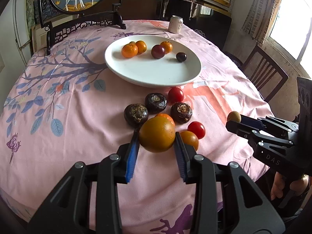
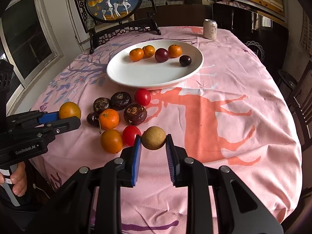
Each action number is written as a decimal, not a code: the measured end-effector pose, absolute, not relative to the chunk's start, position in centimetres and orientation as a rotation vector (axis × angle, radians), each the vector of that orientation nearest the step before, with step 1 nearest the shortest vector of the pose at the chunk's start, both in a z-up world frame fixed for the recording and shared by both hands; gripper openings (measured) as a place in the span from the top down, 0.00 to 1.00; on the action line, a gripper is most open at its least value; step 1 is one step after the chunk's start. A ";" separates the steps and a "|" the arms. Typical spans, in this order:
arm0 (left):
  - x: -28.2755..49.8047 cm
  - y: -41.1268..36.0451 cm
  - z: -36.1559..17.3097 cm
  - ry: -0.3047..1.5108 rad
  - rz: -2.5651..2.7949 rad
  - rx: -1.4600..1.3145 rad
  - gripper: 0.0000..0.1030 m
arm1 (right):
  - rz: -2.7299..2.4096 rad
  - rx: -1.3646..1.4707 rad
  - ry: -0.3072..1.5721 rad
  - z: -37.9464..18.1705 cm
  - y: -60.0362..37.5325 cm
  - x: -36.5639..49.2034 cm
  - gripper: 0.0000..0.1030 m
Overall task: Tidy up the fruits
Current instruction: 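Grasp an orange with the left tool while the right tool grasps a brown fruit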
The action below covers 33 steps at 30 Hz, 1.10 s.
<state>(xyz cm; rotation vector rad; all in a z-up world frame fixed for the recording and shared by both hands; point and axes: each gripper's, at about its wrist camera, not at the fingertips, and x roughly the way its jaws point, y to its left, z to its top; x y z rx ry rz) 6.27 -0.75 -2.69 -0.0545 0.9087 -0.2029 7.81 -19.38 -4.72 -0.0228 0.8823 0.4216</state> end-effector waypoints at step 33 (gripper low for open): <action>37.5 -4.0 -2.4 1.042 -0.133 -0.078 0.63 | 0.301 -0.150 0.918 -4.9 -16.3 33.5 0.48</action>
